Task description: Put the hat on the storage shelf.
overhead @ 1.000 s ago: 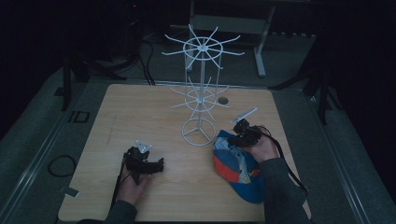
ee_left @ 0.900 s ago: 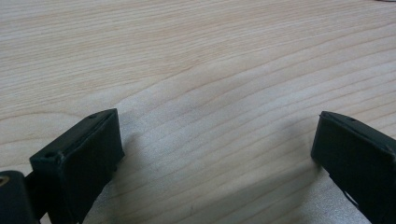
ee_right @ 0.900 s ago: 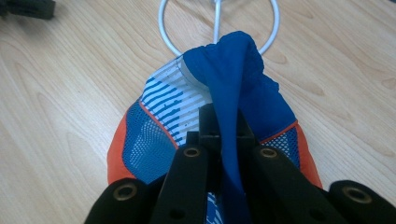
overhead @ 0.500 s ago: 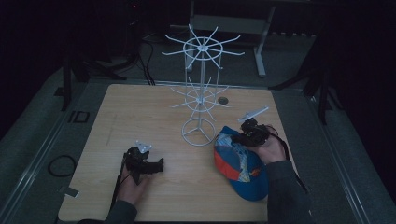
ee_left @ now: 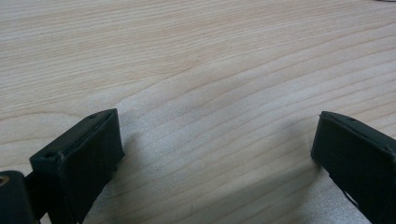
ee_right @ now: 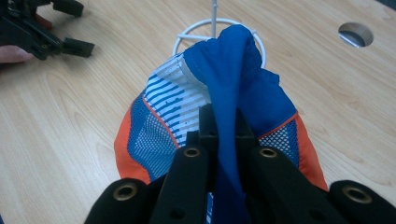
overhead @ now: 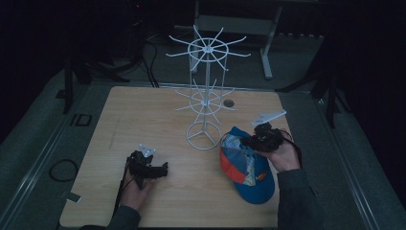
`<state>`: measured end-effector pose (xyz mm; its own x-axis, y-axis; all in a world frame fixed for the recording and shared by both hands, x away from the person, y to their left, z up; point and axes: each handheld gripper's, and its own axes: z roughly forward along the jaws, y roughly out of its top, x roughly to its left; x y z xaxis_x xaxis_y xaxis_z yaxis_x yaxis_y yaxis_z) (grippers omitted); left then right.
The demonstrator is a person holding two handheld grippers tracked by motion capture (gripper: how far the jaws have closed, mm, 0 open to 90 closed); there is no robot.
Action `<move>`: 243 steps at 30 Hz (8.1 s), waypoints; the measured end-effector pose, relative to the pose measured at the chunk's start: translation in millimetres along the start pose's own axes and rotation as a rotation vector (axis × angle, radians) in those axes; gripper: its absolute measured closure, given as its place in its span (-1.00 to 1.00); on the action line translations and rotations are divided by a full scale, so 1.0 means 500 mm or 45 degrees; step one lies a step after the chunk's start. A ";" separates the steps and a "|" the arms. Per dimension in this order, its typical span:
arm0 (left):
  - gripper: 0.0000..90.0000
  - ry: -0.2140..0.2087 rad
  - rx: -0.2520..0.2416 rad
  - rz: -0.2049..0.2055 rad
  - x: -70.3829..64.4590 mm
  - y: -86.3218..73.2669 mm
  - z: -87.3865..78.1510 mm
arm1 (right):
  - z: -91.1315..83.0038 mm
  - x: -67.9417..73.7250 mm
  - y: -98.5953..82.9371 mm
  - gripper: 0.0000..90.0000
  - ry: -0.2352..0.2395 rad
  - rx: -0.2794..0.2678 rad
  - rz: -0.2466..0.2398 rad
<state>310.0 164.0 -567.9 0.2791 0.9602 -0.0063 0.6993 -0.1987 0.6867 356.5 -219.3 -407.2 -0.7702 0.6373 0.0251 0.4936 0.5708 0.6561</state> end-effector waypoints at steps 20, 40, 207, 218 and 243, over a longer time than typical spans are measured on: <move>-0.95 0.000 0.000 0.000 0.000 0.000 0.000 | -0.045 0.017 0.002 0.96 -0.006 -0.101 -0.006; -0.95 0.000 -0.003 -0.002 0.000 0.000 0.000 | -0.081 0.017 0.004 0.96 -0.023 -0.177 -0.021; -0.95 0.001 -0.004 -0.003 0.000 0.000 0.001 | -0.289 -0.016 0.116 0.96 -0.074 -0.619 -0.040; -0.95 0.001 -0.005 -0.003 0.000 0.000 0.001 | -0.313 -0.023 0.145 0.96 -0.080 -0.705 -0.038; -0.95 0.000 0.003 0.007 0.001 0.000 0.000 | -0.298 -0.024 0.224 0.95 -0.062 -0.696 -0.075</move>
<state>310.0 164.4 -567.7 0.2826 0.9592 -0.0026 0.6995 -0.2042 0.6849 360.6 -240.2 -221.5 -0.7642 0.6430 -0.0501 0.1584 0.2624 0.9519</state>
